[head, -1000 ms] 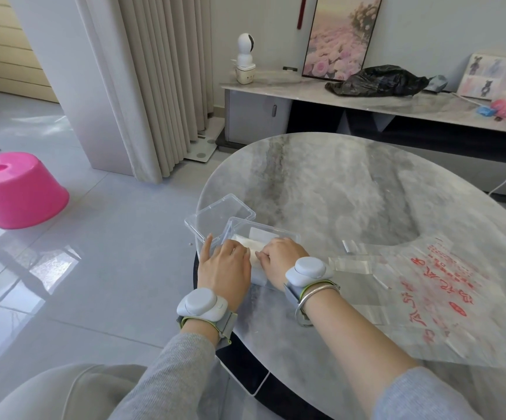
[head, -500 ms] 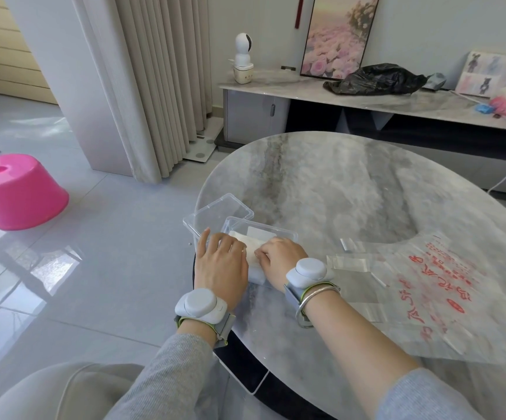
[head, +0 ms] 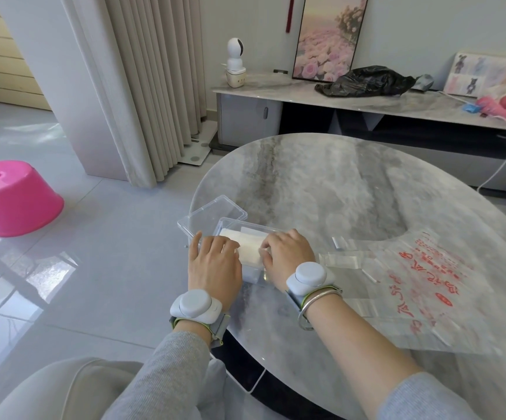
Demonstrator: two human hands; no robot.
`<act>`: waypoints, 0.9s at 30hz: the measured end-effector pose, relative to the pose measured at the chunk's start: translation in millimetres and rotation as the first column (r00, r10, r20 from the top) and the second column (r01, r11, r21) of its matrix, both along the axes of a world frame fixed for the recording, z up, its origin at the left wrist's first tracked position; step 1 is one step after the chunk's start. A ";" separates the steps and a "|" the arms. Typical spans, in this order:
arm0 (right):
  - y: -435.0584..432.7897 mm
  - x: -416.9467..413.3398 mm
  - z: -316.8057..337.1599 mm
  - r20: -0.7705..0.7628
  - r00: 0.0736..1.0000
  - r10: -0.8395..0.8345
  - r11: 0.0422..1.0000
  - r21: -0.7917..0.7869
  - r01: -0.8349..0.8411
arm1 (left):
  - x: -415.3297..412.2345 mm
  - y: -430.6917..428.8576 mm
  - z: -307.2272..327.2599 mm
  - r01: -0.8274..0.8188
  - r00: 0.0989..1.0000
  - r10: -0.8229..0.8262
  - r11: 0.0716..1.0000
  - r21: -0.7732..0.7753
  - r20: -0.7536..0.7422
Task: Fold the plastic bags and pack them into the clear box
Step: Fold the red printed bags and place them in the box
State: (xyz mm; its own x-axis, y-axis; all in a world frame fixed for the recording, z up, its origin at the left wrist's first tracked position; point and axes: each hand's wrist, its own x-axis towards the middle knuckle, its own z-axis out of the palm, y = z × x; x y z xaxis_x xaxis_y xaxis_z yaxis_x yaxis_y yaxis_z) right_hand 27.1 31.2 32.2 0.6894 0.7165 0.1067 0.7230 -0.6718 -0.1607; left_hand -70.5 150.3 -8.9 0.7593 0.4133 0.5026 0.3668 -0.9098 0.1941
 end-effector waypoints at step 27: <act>-232.6 15.5 -41.1 -0.067 0.835 -0.546 0.767 -0.441 0.466 | 32.5 -152.5 -28.1 0.696 0.692 -0.675 0.718 -0.013 -0.255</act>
State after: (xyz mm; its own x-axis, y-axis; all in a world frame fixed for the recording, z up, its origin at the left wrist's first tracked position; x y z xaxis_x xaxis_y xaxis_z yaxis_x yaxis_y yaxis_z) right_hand 42.5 -201.4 -8.9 0.9406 0.2093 -0.2672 0.2440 -0.9642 0.1039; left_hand -38.0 -2.2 -36.9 0.9095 -0.3006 0.2871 -0.3420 -0.9337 0.1060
